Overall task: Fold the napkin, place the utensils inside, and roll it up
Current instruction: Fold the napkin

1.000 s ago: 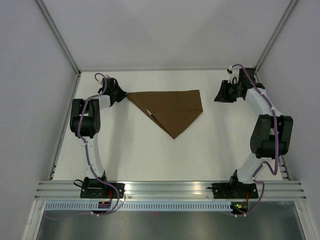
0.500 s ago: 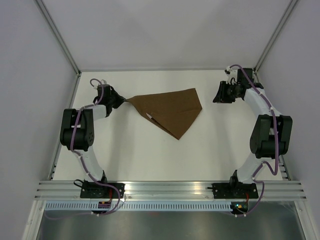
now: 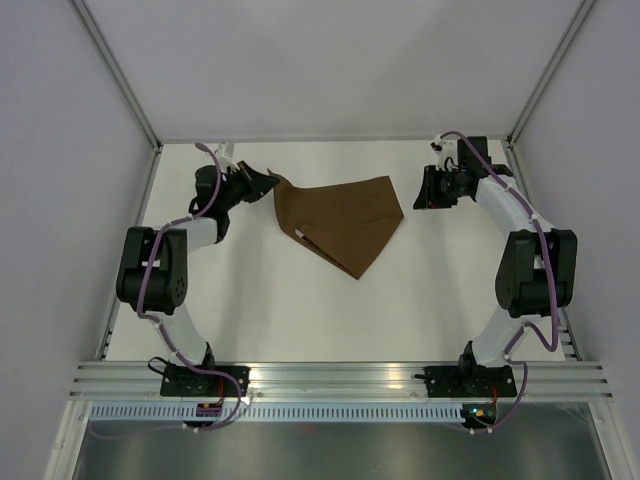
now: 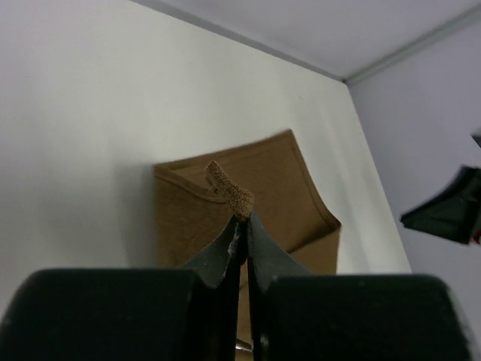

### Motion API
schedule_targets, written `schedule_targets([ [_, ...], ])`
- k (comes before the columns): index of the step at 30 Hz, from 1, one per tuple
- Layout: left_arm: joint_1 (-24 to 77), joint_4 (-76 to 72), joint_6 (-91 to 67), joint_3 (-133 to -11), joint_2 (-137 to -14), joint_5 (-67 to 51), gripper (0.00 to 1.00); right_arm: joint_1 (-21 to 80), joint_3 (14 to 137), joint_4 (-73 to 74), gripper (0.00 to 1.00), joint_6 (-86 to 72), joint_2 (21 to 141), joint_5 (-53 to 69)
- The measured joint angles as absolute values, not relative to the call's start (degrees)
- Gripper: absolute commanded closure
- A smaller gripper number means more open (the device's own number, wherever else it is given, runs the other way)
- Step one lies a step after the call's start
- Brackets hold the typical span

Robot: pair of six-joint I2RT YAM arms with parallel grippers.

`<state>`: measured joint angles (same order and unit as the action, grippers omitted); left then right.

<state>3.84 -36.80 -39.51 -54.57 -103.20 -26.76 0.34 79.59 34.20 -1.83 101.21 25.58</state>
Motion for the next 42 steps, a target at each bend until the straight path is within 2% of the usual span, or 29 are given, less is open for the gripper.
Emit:
schedule_targets([
  [8, 13.8, -40.0, -35.1, -56.8, -104.5, -42.8, 0.91, 3.2, 80.7, 34.4, 0.67, -1.7, 101.3, 25.0],
  [14, 21.0, -38.2, -29.8, -57.2, -106.9, -48.5, 0.91, 3.6, 80.7, 34.5, 0.68, -1.6, 101.3, 24.5],
  [25, 27.3, -26.7, -18.2, -57.4, -108.4, -49.4, 0.91, 4.1, 80.7, 34.5, 0.68, -1.2, 102.2, 23.8],
  [32, 29.8, -21.1, -12.9, -57.6, -109.3, -46.9, 0.88, 4.7, 80.7, 34.5, 0.68, -1.1, 102.5, 23.2],
  [39, 32.4, -18.6, -10.6, -57.6, -110.7, -43.6, 0.65, 4.9, 80.7, 34.5, 0.68, -0.9, 103.0, 22.8],
  [42, 33.2, -18.5, -10.3, -57.6, -111.0, -42.7, 0.6, 5.0, 80.7, 34.5, 0.68, -0.7, 103.0, 22.6],
])
